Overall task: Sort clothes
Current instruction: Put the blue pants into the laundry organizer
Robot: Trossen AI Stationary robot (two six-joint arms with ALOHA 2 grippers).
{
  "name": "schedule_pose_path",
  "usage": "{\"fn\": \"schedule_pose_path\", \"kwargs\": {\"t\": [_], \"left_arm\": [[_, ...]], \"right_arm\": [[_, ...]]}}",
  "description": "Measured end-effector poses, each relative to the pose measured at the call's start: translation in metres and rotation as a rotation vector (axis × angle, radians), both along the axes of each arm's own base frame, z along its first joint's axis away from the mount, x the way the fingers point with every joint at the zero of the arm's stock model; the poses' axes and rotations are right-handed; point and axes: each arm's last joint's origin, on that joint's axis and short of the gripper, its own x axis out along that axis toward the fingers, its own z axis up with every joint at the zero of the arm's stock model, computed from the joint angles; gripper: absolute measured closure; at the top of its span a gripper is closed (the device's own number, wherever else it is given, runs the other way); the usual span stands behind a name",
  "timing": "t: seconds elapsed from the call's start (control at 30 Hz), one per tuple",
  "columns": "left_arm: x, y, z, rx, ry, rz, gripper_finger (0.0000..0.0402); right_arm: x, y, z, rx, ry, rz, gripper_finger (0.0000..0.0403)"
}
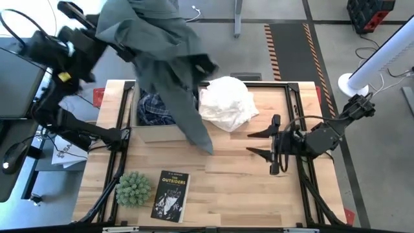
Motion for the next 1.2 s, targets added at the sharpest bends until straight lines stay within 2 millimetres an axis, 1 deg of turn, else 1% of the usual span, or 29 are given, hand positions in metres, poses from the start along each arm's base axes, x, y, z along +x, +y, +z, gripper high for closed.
{"fn": "schedule_pose_path", "kwargs": {"t": [0.07, 0.17, 0.27, 0.33, 0.43, 0.5, 0.57, 0.63, 0.7, 0.83, 0.87, 0.93, 0.97, 1.03, 1.13, 1.2], "left_arm": [[-0.004, 0.006, 0.0, -0.048, 0.069, 0.025, 0.04], [0.003, 0.018, -0.018, -0.181, 0.205, 0.034, 0.04], [0.024, 0.035, -0.05, -0.354, 0.359, -0.022, 0.04], [0.042, 0.046, -0.077, -0.494, 0.449, -0.086, 0.04], [0.064, 0.054, -0.116, -0.673, 0.568, -0.172, 0.04], [0.072, 0.056, -0.129, -0.722, 0.569, -0.219, 0.04], [0.077, 0.055, -0.132, -0.738, 0.539, -0.27, 0.04], [0.078, 0.054, -0.127, -0.739, 0.476, -0.323, 0.04], [0.075, 0.051, -0.114, -0.734, 0.378, -0.417, 0.04], [0.061, 0.038, -0.081, -0.646, 0.205, -0.675, 0.04], [0.059, 0.036, -0.077, -0.636, 0.187, -0.72, 0.04], [0.055, 0.034, -0.074, -0.636, 0.177, -0.748, 0.04], [0.055, 0.035, -0.076, -0.652, 0.191, -0.737, 0.04], [0.054, 0.038, -0.086, -0.713, 0.249, -0.652, 0.04], [0.051, 0.047, -0.109, -0.851, 0.362, -0.438, 0.04], [0.05, 0.055, -0.131, -0.952, 0.434, -0.259, 0.04]], "right_arm": [[0.0, 0.0, -0.001, -0.007, 0.007, -0.014, 0.0218], [0.001, 0.0, -0.002, -0.013, 0.016, -0.014, 0.0217], [0.001, 0.0, -0.002, -0.01, 0.015, -0.014, 0.0217], [0.001, 0.0, -0.002, -0.011, 0.018, -0.014, 0.0217], [0.0, 0.0, -0.004, 0.01, 0.028, -0.018, 0.0217], [0.0, 0.0, -0.006, 0.014, 0.043, -0.02, 0.0217], [0.001, 0.0, -0.008, 0.02, 0.058, -0.025, 0.0217], [0.001, 0.0, -0.011, 0.01, 0.075, -0.032, 0.0217], [0.002, 0.0, -0.012, 0.008, 0.08, -0.041, 0.0217], [0.003, -0.002, -0.012, 0.008, 0.078, -0.053, 0.0217], [0.003, -0.002, -0.012, 0.008, 0.078, -0.056, 0.0217], [0.004, -0.004, -0.012, 0.009, 0.078, -0.062, 0.0217], [0.004, -0.004, -0.012, 0.011, 0.078, -0.063, 0.0217], [0.004, -0.004, -0.012, 0.019, 0.077, -0.064, 0.0217], [0.004, -0.004, -0.012, 0.026, 0.076, -0.064, 0.0217], [0.004, -0.004, -0.012, 0.026, 0.076, -0.064, 0.0217]]}}
